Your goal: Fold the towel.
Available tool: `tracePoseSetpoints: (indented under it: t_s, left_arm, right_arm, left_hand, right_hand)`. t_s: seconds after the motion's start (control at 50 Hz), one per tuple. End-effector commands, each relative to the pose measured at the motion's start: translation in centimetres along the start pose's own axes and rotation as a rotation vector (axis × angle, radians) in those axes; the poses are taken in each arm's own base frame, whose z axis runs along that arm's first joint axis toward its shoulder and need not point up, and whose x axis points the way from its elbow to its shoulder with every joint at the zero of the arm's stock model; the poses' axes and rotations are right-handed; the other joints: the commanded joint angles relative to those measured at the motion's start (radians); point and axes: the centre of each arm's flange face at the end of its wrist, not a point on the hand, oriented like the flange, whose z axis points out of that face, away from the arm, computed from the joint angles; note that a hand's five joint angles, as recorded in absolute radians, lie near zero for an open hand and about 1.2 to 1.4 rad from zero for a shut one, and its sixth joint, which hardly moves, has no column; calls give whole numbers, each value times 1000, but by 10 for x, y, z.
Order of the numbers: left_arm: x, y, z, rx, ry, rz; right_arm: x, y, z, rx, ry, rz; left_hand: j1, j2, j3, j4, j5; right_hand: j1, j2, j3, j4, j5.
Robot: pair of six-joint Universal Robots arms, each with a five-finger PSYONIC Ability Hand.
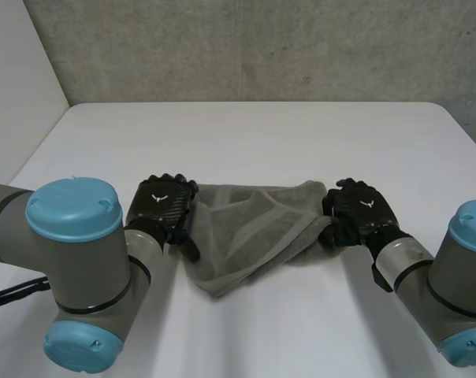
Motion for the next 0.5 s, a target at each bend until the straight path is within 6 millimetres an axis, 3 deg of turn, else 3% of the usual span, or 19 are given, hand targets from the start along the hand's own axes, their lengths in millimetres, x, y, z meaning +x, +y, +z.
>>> tracePoseSetpoints:
  t_s: [0.02,0.12,0.16,0.2,0.26,0.5]
  left_arm:
    - [-16,-1,9,-5,-49,14]
    - [-7,-1,3,-6,-15,51]
    - [5,-2,-2,3,19,57]
    - [29,-2,-17,10,91,81]
    - [45,0,-29,0,143,97]
    - [67,8,-48,-51,220,44]
  right_arm:
    - [1,1,0,-2,-1,1]
    - [-1,-2,1,8,-5,0]
    - [-2,-1,1,5,-9,0]
    - [-2,-1,2,3,-9,-1]
    - [-2,-1,2,3,-10,-1]
    - [0,-4,3,14,-7,-4]
  left_hand:
    - [-99,-61,-38,-47,-52]
    - [-99,-61,-38,-47,-52]
    - [-99,-61,-38,-47,-52]
    - [-99,-61,-38,-47,-52]
    - [-99,-61,-38,-47,-52]
    - [-99,-61,-38,-47,-52]
  right_hand:
    - [124,114,8,28,79]
    - [124,114,8,28,79]
    - [124,114,8,28,79]
    - [124,114,8,28,79]
    - [124,114,8,28,79]
    - [124,114,8,28,79]
